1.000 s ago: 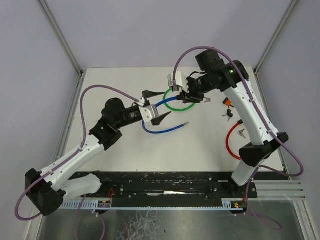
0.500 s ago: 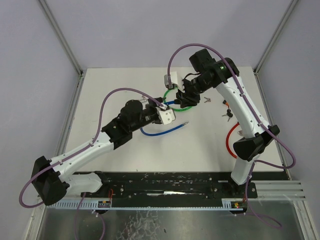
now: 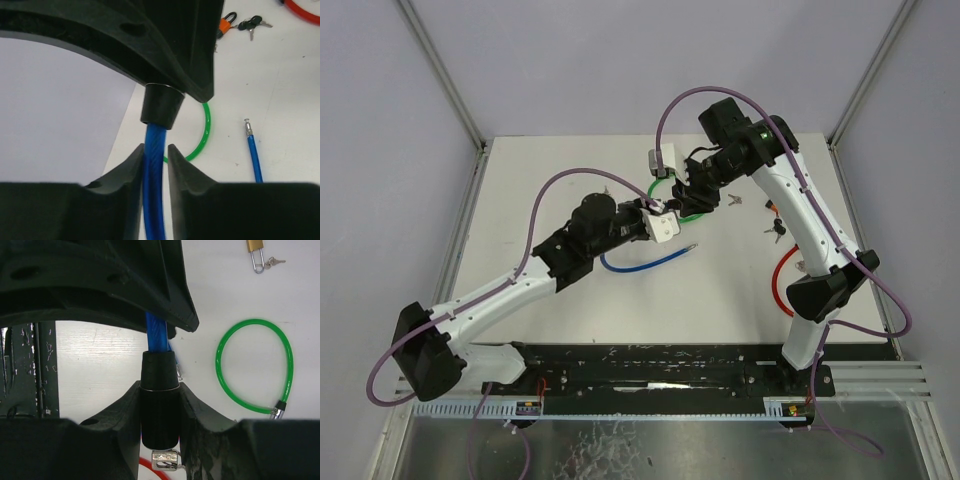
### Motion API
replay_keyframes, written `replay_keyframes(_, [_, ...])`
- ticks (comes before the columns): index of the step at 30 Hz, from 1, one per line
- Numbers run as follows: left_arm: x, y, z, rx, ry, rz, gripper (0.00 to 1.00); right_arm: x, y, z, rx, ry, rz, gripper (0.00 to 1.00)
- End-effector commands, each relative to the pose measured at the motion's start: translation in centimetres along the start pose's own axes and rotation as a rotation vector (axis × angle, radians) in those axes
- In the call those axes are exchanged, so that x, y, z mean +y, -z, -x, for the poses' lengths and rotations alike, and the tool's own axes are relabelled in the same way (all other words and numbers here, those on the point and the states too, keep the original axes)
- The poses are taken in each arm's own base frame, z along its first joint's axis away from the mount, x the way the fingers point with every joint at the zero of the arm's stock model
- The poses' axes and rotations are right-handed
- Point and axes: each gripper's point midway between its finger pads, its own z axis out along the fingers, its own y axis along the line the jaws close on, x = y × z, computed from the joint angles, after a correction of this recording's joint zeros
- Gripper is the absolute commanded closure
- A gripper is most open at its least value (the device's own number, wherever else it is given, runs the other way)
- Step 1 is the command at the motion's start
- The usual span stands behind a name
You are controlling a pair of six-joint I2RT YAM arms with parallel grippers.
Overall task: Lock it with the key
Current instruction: Lock the lock.
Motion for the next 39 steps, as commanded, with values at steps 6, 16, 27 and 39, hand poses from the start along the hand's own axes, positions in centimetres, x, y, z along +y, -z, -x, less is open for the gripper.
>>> replay_keyframes(6, [1.8, 0.2, 0.2, 0.026, 0.033, 0.079, 1.00, 1.0, 1.5, 2.1, -0.069, -0.016, -0.011, 0.74])
replay_keyframes(16, [5.2, 2.1, 1.5, -0.116, 0.224, 0.141, 1.00, -0.2, 13.8, 7.2, -0.419, -0.008, -0.325, 0.06])
replay_keyframes(27, [12.0, 4.6, 5.2, -0.344, 0.674, 0.190, 1.00, -0.7, 11.4, 0.1, -0.605, -0.353, -0.445, 0.00])
replay_keyframes(39, [20.9, 8.2, 9.9, -0.690, 1.036, 0.077, 1.00, -1.0, 5.9, -2.0, -1.030, -0.682, -0.206, 0.00])
